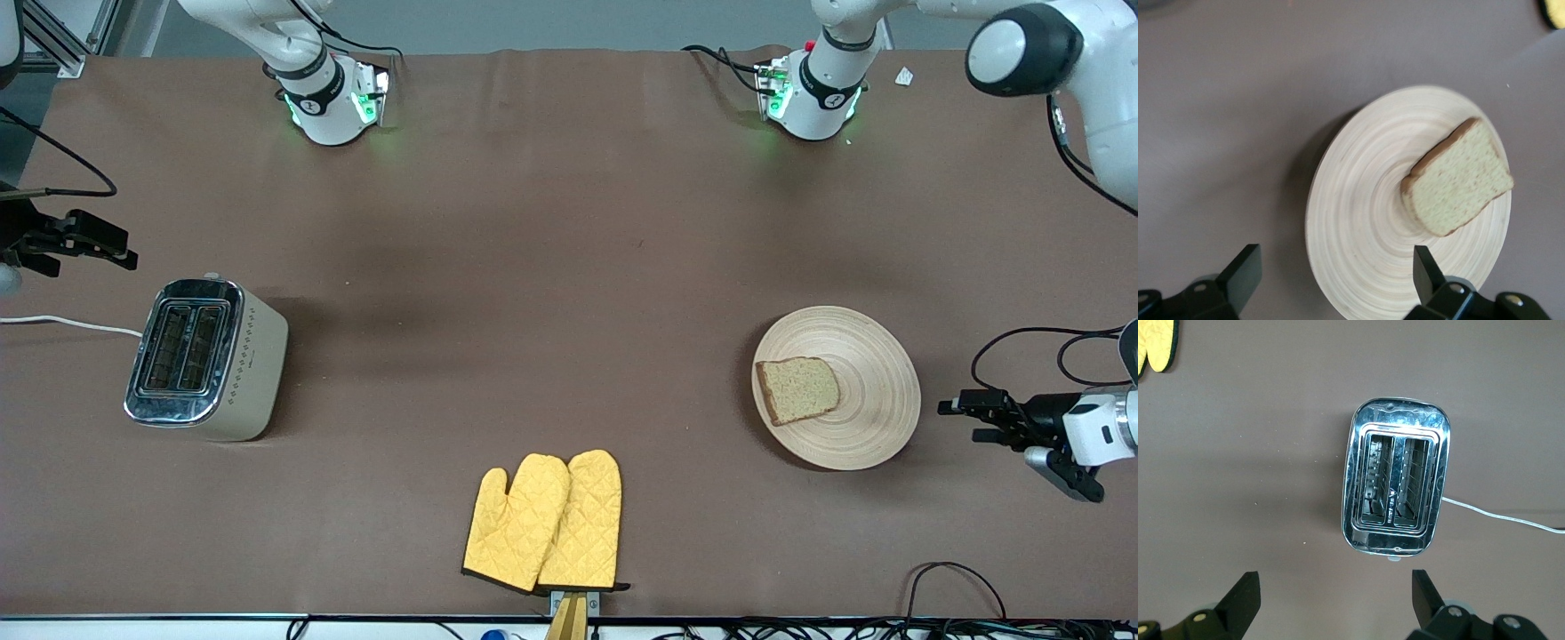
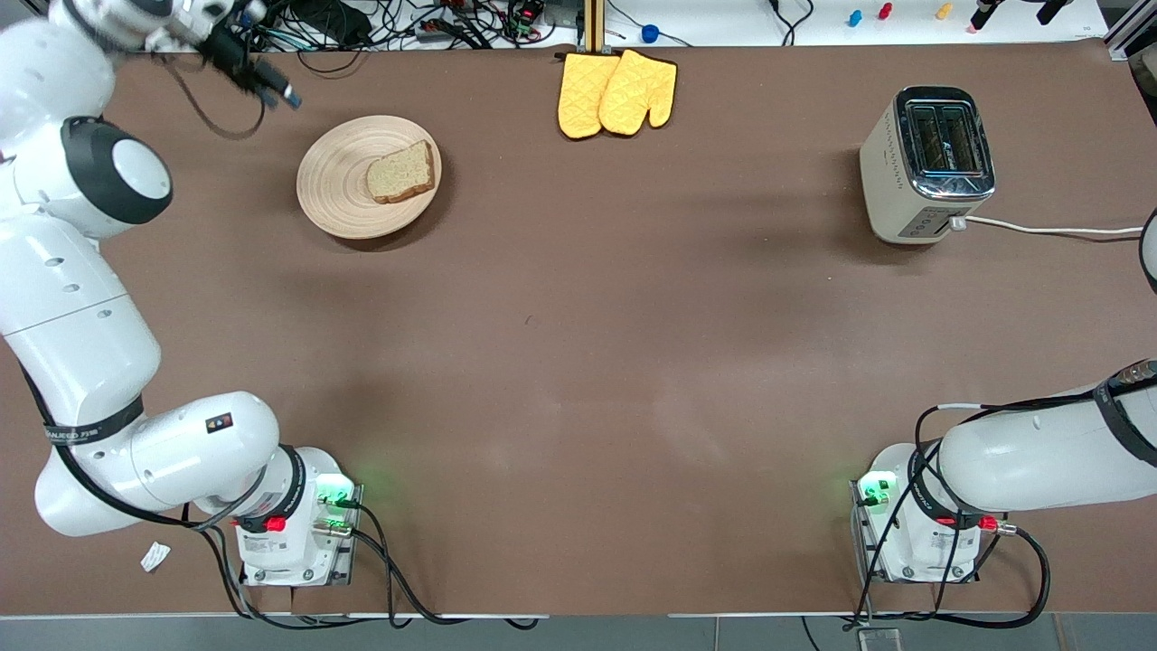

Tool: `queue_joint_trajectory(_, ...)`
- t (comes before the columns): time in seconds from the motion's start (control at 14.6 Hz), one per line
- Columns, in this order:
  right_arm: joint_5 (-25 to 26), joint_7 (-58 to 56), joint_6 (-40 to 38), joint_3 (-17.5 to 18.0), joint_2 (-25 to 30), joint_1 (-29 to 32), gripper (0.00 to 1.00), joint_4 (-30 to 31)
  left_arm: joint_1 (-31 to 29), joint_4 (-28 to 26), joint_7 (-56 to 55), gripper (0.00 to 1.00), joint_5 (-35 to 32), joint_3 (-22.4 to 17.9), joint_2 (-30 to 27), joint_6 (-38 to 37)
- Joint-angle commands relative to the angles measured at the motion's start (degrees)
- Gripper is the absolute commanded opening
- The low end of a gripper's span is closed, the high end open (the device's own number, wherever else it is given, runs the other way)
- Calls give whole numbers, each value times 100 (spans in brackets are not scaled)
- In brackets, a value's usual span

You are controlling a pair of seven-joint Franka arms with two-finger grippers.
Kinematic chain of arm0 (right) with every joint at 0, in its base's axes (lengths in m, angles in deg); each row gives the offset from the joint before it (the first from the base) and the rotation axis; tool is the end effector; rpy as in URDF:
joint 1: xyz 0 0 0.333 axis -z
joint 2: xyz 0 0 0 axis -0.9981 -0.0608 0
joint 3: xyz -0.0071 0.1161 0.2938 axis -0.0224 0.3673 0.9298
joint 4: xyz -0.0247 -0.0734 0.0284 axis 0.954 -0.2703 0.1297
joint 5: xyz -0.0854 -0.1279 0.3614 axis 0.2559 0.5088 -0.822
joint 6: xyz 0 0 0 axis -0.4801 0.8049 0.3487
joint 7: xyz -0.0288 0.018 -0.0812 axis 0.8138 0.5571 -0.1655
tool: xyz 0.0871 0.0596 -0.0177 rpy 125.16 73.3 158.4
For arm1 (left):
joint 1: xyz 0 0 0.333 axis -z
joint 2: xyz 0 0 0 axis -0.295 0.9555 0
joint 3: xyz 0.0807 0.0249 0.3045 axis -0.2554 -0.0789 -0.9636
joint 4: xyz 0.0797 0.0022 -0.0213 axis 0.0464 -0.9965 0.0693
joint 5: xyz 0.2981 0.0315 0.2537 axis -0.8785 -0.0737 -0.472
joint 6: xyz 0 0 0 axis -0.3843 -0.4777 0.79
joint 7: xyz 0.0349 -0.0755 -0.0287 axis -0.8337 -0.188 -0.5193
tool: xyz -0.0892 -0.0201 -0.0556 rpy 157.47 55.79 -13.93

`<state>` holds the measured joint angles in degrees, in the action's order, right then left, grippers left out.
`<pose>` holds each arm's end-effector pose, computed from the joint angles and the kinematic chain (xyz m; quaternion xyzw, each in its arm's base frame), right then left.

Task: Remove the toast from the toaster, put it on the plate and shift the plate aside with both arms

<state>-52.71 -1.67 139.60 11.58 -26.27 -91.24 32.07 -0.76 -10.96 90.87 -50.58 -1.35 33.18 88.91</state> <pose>0.5751 -0.0365 0.6062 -0.9990 -0.0373 0.0210 0.0116 0.7450 0.1025 0.3439 0.9538 -0.2401 -0.0098 0.1801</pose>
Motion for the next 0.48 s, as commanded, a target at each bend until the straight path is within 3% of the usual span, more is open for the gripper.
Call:
queue_joint_trajectory(0.0,46,-37,-32,98,108,94,100,79,542,-99,-500,100,-643,-189,-710,-57)
queue_joint_trajectory(0.2,46,-37,-24,98,108,103,100,79,991,-151,-1256,100,-1084,-181,-1579,-398)
queue_joint_trajectory(0.41,46,-37,-24,98,108,103,100,70,984,-169,-2021,100,-1111,-136,-2187,-505)
